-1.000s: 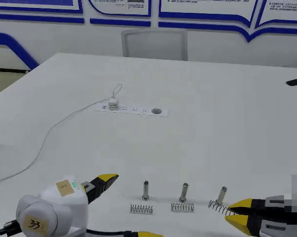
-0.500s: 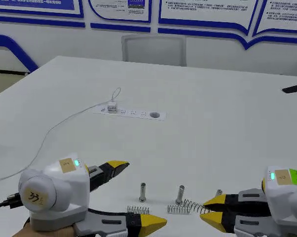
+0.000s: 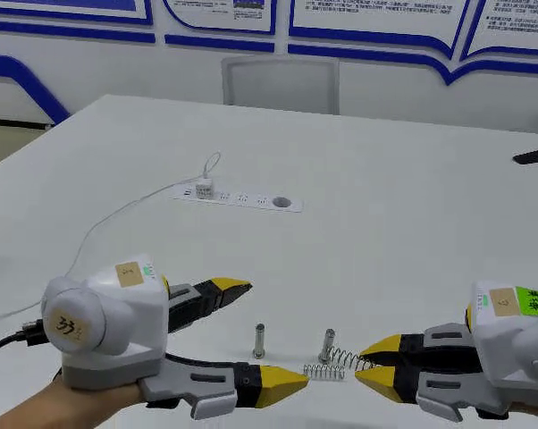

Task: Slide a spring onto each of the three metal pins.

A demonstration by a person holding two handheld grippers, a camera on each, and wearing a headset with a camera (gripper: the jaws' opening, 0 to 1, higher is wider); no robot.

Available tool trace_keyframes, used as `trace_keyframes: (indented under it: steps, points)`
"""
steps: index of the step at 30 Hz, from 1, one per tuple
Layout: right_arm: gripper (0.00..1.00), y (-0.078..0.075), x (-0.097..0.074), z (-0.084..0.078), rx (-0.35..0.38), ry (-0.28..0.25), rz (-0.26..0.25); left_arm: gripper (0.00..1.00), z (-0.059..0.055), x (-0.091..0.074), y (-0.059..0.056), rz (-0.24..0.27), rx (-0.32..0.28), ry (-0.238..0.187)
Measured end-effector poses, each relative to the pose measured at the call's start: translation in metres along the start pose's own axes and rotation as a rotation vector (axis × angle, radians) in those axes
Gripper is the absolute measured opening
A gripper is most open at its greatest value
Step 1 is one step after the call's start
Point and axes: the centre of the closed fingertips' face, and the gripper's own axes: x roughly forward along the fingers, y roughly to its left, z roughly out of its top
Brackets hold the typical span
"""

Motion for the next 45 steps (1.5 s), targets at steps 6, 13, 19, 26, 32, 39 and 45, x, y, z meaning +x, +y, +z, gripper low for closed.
trace_keyframes:
  steps: [6,13,19,26,32,39,45]
  points:
    - [0.1,0.0,0.002,0.001,-0.004,-0.003,0.005,0.69,-0.005,0.006,-0.006,-0.049,0.025,0.028]
    - [0.1,0.002,0.006,0.004,-0.034,0.008,0.025,0.54,-0.01,0.013,-0.016,-0.11,0.047,0.06]
    - [0.1,0.009,0.008,0.012,-0.065,0.013,0.041,0.48,-0.011,0.017,-0.022,-0.14,0.054,0.072]
    - [0.1,0.017,0.01,0.021,-0.1,0.01,0.062,0.45,-0.015,0.025,-0.03,-0.178,0.092,0.108]
    - [0.1,0.016,0.01,0.026,-0.122,0.011,0.063,0.35,-0.021,0.031,-0.036,-0.22,0.13,0.143]
    - [0.1,0.017,0.011,0.024,-0.134,0.022,0.074,0.27,-0.019,0.032,-0.036,-0.227,0.145,0.138]
    - [0.1,0.019,0.013,0.026,-0.143,0.019,0.082,0.22,-0.022,0.032,-0.035,-0.235,0.158,0.158]
